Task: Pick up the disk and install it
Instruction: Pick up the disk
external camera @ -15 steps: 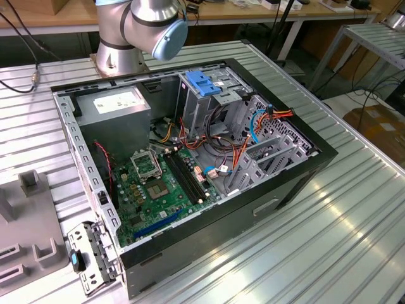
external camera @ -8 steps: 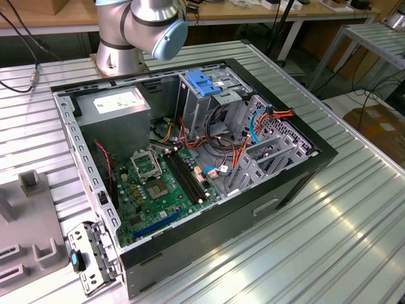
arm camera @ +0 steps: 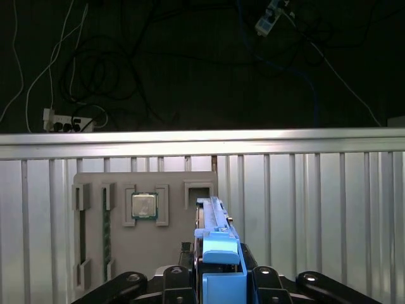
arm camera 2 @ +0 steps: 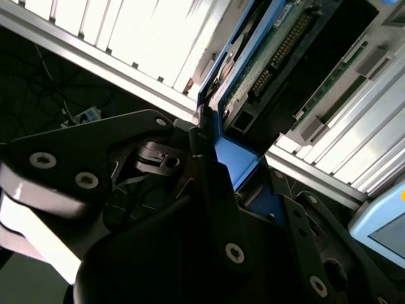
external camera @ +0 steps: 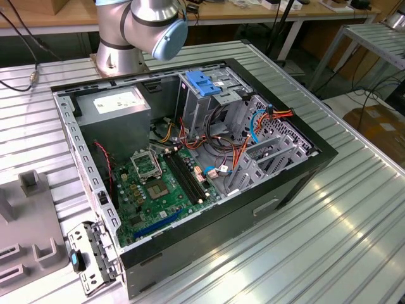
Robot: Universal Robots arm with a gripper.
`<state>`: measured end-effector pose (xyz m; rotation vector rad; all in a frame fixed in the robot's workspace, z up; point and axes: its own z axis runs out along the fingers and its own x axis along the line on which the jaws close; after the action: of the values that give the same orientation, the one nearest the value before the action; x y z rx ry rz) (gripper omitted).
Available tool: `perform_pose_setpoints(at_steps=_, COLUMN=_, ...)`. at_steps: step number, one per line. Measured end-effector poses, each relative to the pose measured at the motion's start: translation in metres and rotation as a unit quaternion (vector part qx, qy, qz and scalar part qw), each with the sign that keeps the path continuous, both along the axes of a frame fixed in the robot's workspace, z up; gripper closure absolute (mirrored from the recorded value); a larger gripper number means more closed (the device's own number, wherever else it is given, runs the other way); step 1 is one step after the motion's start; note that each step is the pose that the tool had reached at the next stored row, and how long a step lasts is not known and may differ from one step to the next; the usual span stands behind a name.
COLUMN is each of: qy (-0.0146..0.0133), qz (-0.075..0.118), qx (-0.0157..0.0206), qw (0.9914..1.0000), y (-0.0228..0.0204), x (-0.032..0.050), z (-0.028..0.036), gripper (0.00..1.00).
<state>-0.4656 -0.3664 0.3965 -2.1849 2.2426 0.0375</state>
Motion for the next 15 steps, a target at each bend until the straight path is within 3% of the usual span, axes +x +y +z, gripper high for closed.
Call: perform_pose_setpoints(at_steps=15, qy=-0.0001, qz=0.0, qx=0.0001, qw=1.0, y=0.0, x=0.0, z=0.0125, gripper=0.63)
